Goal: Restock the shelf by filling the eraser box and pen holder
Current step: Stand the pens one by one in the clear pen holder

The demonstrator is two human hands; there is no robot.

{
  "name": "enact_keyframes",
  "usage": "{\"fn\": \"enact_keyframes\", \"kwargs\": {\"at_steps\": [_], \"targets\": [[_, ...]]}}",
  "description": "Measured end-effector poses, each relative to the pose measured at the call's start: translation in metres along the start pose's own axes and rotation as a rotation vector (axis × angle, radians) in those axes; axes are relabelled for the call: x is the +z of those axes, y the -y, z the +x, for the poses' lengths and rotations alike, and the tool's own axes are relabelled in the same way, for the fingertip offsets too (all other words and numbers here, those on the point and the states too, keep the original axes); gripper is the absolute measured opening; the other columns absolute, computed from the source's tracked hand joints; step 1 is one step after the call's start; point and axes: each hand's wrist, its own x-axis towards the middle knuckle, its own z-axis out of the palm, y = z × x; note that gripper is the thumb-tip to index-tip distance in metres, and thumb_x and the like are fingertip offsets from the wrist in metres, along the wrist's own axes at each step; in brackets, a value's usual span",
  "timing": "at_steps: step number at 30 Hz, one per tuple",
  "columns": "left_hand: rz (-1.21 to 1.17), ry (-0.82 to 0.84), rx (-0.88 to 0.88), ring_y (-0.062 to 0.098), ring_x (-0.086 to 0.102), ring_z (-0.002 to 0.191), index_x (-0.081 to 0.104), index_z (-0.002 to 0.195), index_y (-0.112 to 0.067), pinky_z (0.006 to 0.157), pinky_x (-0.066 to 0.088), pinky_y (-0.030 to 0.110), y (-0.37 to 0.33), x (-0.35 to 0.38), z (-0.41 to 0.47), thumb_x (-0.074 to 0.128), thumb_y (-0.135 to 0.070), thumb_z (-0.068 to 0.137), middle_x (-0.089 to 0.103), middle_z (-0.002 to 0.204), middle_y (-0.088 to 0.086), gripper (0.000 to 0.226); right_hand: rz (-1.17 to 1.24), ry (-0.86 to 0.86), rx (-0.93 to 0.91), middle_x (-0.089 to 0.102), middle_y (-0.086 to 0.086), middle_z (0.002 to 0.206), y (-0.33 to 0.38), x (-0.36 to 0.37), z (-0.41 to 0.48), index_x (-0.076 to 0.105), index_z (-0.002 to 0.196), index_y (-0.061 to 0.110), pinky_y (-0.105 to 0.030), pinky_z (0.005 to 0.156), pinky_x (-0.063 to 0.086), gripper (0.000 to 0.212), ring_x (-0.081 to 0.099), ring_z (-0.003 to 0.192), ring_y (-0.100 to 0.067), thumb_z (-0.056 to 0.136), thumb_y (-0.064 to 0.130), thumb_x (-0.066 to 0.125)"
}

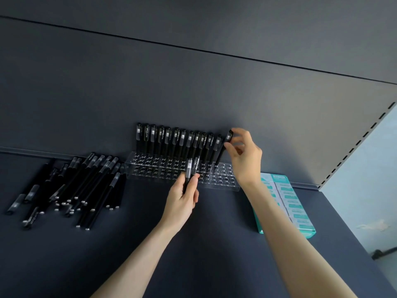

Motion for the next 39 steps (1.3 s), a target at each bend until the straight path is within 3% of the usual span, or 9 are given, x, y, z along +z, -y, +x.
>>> {"fn": "enact_keyframes", "kwargs": {"at_steps": [4, 7, 13, 16, 20, 25, 29, 35, 39], "targets": [[0.042, -0.002, 0.001, 0.003, 0.032, 0.042, 0.056, 0.104, -0.01, 0.041, 0.027, 0.014, 0.001, 0.0, 0.0, 0.044, -0.026, 0.1, 0.042, 0.062, -0.001, 0.021, -0.059, 0.02, -0.024, 0.059, 0.003, 0.08, -0.005, 0.006, -0.006, 0.06, 0.112, 0.01, -0.038, 0.076, 0.051, 0.029, 0.059, 0.073, -0.023, 0.084, 0.003, 0.065], [0.047, 0.014, 0.019, 0.005, 0.032, 0.044, 0.054, 0.104, -0.009, 0.041, 0.027, 0.017, -0.001, 0.0, -0.002, 0.044, -0.028, 0.099, 0.042, 0.064, 0.003, 0.022, -0.072, 0.01, -0.017, 0.061, 0.002, 0.083, -0.005, 0.007, -0.009, 0.061, 0.112, 0.011, -0.043, 0.077, 0.051, 0.029, 0.06, 0.075, -0.023, 0.085, 0.003, 0.064], [0.031, 0.042, 0.019, 0.006, 0.032, 0.047, 0.057, 0.104, -0.006, 0.042, 0.026, 0.017, -0.003, 0.0, -0.004, 0.046, -0.03, 0.099, 0.041, 0.062, 0.002, 0.027, 0.027, -0.048, 0.06, 0.058, 0.004, 0.084, 0.009, -0.002, -0.023, 0.059, 0.108, 0.018, -0.017, 0.068, 0.044, 0.026, 0.052, 0.067, -0.004, 0.084, 0.012, 0.068], [-0.037, 0.095, -0.008, 0.008, 0.033, 0.045, 0.062, 0.101, -0.009, 0.042, 0.023, 0.019, -0.006, 0.001, -0.006, 0.048, -0.027, 0.098, 0.046, 0.059, 0.0, 0.023, 0.245, 0.115, 0.206, 0.064, 0.007, 0.078, 0.025, -0.007, -0.04, 0.062, 0.097, 0.02, -0.014, 0.066, 0.045, 0.016, 0.056, 0.066, 0.0, 0.083, 0.022, 0.07], [-0.096, 0.172, -0.001, 0.011, 0.032, 0.043, 0.065, 0.103, -0.008, 0.042, 0.02, 0.026, -0.008, 0.0, -0.006, 0.051, -0.021, 0.097, 0.052, 0.06, 0.0, 0.02, 0.535, 0.324, 0.342, 0.069, 0.005, 0.068, 0.033, -0.01, -0.053, 0.06, 0.098, 0.011, -0.013, 0.06, 0.047, 0.024, 0.064, 0.058, -0.005, 0.078, 0.003, 0.072], [-0.041, 0.177, 0.001, 0.014, 0.036, 0.044, 0.066, 0.1, -0.008, 0.042, 0.025, 0.025, -0.006, 0.001, -0.008, 0.054, -0.02, 0.095, 0.055, 0.062, -0.001, 0.018, 0.616, 0.179, 0.372, 0.071, -0.001, 0.083, 0.026, -0.015, -0.051, 0.061, 0.106, 0.007, -0.02, 0.073, 0.052, 0.022, 0.067, 0.078, -0.01, 0.086, -0.001, 0.062], [-0.051, 0.188, -0.046, 0.011, 0.031, 0.044, 0.061, 0.1, -0.006, 0.041, 0.017, 0.021, -0.006, 0.001, -0.008, 0.055, -0.02, 0.095, 0.055, 0.063, 0.0, 0.017, 0.604, 0.23, 0.357, 0.068, -0.007, 0.081, 0.028, -0.017, -0.054, 0.057, 0.116, 0.011, -0.026, 0.07, 0.055, 0.032, 0.067, 0.071, -0.016, 0.086, 0.0, 0.062], [-0.07, 0.111, -0.073, 0.008, 0.027, 0.043, 0.062, 0.102, -0.014, 0.039, 0.017, 0.018, -0.003, 0.002, -0.006, 0.045, -0.029, 0.099, 0.05, 0.063, -0.002, 0.023, 0.357, -0.198, 0.243, 0.065, 0.004, 0.072, 0.023, -0.034, -0.02, 0.056, 0.096, 0.039, -0.042, 0.072, 0.056, 0.038, 0.064, 0.063, -0.023, 0.08, 0.009, 0.072], [-0.073, 0.118, -0.075, 0.007, 0.027, 0.044, 0.062, 0.103, -0.019, 0.044, 0.016, 0.024, -0.004, 0.001, -0.007, 0.044, -0.027, 0.1, 0.047, 0.061, -0.002, 0.021, 0.174, -0.217, 0.149, 0.062, 0.006, 0.074, 0.022, -0.032, 0.003, 0.056, 0.106, 0.025, -0.031, 0.074, 0.05, 0.03, 0.061, 0.066, -0.023, 0.082, 0.012, 0.069]]}}
